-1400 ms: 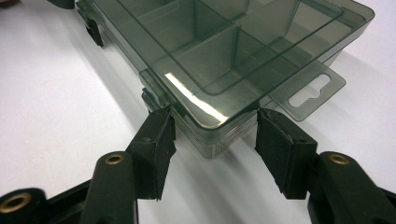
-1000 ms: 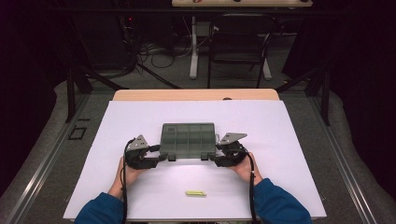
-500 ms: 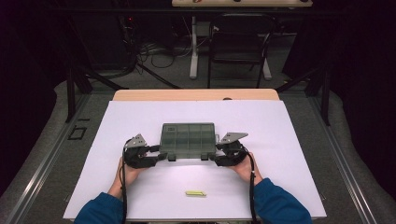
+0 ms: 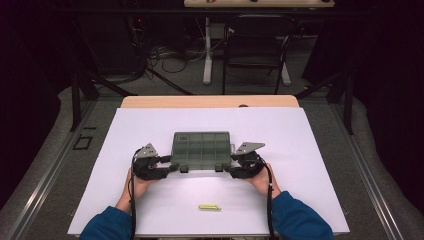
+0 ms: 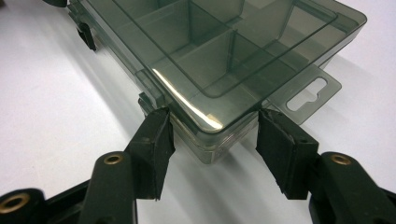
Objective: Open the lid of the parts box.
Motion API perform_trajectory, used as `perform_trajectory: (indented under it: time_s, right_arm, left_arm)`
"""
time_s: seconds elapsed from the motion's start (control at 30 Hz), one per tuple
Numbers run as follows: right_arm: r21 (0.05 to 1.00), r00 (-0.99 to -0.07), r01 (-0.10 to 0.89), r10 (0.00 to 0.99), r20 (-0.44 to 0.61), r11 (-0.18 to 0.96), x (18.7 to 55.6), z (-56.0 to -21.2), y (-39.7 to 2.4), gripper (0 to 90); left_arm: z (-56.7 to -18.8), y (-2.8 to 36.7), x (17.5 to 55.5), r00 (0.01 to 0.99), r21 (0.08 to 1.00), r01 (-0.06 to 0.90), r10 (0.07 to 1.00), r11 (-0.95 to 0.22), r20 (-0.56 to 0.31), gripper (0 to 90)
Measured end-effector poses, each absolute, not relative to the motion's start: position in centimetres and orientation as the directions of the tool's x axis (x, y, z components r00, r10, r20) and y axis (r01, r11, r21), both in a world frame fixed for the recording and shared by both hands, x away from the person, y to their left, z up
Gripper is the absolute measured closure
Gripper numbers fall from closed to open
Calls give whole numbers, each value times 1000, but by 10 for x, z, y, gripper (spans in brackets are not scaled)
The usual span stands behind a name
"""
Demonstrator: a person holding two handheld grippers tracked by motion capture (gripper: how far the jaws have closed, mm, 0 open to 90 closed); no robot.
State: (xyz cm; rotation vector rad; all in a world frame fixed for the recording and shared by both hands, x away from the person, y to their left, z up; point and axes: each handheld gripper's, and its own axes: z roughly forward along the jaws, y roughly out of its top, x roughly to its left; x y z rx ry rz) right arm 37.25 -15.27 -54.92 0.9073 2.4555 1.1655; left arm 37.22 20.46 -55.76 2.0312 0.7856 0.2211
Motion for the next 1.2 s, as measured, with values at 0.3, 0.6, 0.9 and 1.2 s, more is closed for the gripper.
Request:
perform_trajectory:
  time_s: [0.3, 0.6, 0.9, 1.2]
  right_arm:
    - [791, -763, 433, 642, 67, 432, 374, -548, -155, 481]
    - [787, -770, 435, 634, 73, 437, 375, -549, -158, 490]
    - [806, -760, 420, 647, 62, 416, 372, -545, -160, 537]
    - [825, -755, 405, 653, 59, 394, 369, -541, -163, 622]
  left_arm:
    - [-558, 205, 372, 784, 814, 438, 606, -380, -139, 498]
    - [-556, 203, 370, 792, 823, 395, 605, -409, -80, 488]
    - [-551, 199, 366, 774, 826, 365, 632, -429, -14, 339]
    - [-548, 194, 359, 761, 832, 306, 644, -463, 78, 291]
